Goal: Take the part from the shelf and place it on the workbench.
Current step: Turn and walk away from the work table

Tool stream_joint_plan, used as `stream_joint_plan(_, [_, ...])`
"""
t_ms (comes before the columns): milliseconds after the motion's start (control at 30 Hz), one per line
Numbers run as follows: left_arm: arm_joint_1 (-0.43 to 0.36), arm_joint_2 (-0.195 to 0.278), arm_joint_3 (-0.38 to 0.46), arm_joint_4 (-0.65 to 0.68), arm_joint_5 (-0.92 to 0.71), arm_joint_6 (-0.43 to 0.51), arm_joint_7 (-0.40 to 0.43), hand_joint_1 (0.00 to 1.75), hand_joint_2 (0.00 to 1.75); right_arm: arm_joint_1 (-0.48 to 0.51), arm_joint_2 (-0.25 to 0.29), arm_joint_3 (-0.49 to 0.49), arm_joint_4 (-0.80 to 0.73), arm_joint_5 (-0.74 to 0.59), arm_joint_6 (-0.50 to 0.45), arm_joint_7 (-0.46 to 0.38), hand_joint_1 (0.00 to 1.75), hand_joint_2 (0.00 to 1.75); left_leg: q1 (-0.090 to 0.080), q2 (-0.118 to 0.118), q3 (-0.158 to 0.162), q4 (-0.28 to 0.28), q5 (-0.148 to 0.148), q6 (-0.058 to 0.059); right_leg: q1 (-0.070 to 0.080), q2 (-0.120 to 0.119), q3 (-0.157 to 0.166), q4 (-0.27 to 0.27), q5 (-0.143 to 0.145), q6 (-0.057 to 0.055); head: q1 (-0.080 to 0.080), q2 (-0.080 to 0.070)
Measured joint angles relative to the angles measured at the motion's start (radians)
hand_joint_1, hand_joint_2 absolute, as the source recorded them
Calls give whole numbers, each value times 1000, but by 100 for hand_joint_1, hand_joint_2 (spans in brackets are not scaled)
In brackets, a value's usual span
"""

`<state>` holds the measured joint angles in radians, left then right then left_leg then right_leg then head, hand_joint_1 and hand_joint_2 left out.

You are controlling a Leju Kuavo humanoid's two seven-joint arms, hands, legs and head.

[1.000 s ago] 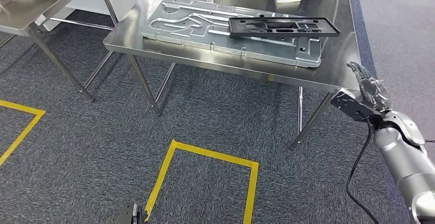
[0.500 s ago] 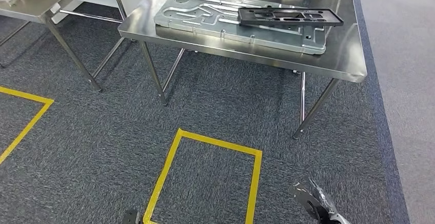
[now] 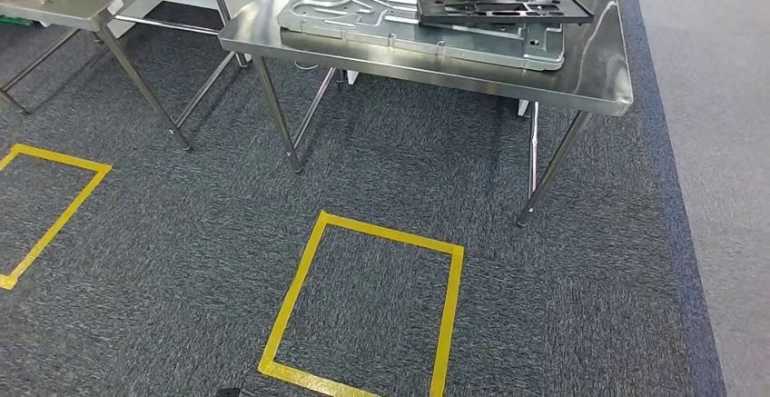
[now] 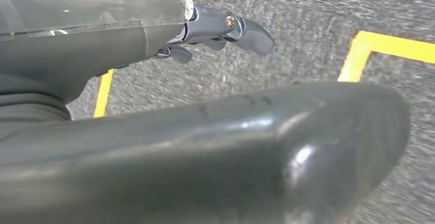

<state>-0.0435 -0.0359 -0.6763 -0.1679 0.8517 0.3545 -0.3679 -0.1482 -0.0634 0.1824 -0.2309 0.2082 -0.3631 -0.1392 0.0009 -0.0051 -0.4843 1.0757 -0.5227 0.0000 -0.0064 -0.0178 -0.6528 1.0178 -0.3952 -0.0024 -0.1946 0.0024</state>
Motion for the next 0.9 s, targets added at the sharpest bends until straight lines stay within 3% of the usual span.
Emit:
stream_joint_plan(33, [-2,1,-4,0,-5,3,7,0,0,8,1,-16,3,-14,4,3,0,0,-2,0,36,-56,-20,6,1,1,-5,2,10,6,0,0])
stream_joint_plan(67, [-3,1,-8,0,-12,6,16,0,0,16,3,-31,6,-28,9,8,0,0,-5,-1,52,-90,-33,12,1,1,-8,1,20,12,0,0])
stream_joint_plan(133, [-3,1,-17,0,-21,11,38,0,0,33,5,-61,14,-52,19,19,0,0,-5,2,42,-101,-22,28,-3,2,-11,-2,30,25,0,0])
stream_joint_plan(167, [-3,1,-21,0,-24,13,49,0,0,43,7,-74,17,-60,22,26,0,0,-4,3,34,-103,-12,36,-5,4,-17,8,12,30,0,0])
stream_joint_plan(200, [-2,1,-26,0,-25,15,62,0,0,52,8,-86,21,-66,23,34,0,0,-3,5,25,-106,0,43,-6,6,-27,36,-26,35,0,0])
stream_joint_plan(267, [-1,1,-33,1,-31,19,91,0,0,65,10,-106,26,-71,22,47,0,0,-3,8,-1,-105,23,50,-9,9,-57,143,-130,42,0,0])
stream_joint_plan(300, [-1,1,-38,1,-37,21,108,0,0,69,10,-116,28,-72,19,51,0,0,-4,9,-15,-105,34,51,-9,9,-69,205,-165,45,0,0])
stream_joint_plan(333, [-1,1,-44,1,-42,24,124,0,0,73,11,-123,30,-72,15,54,0,0,-5,11,-29,-104,44,50,-9,9,-72,252,-173,48,0,0])
stream_joint_plan(367, [0,1,-51,1,-47,27,140,0,0,76,12,-129,31,-73,12,55,0,0,-5,12,-42,-102,53,48,-10,9,-62,271,-158,49,0,0])
stream_joint_plan(400, [0,1,-57,2,-51,29,154,0,0,79,14,-135,32,-74,9,55,0,0,-5,12,-54,-99,61,46,-10,9,-33,253,-132,48,0,0])
stream_joint_plan(467, [0,1,-67,2,-59,33,172,0,0,82,16,-145,33,-77,6,56,0,0,-6,13,-74,-89,72,39,-8,9,72,129,-99,41,0,0])
stream_joint_plan(533, [-2,0,-78,2,-64,34,180,0,0,83,19,-153,34,-82,5,56,0,0,-10,14,-89,-79,80,30,-4,10,156,6,-114,29,0,0])
stream_joint_plan(567, [-3,0,-82,2,-65,35,182,0,0,84,20,-158,34,-85,5,56,0,0,-12,15,-94,-75,82,26,-4,11,170,-23,-123,22,0,0])
stream_joint_plan(700, [-2,1,-98,2,-76,31,182,0,0,93,31,-170,36,-91,10,56,0,0,-12,16,-100,-75,88,37,0,9,167,-35,-122,8,0,0])
stream_joint_plan(800, [-2,1,-108,2,-80,26,179,0,0,97,37,-172,37,-88,14,54,0,0,-8,15,-100,-81,101,18,5,8,163,-34,-117,-2,0,0])
stream_joint_plan(900, [-2,1,-111,2,-81,23,175,0,0,98,43,-173,40,-85,16,52,0,0,-7,15,-100,-83,107,13,6,8,160,-32,-114,-6,0,0])
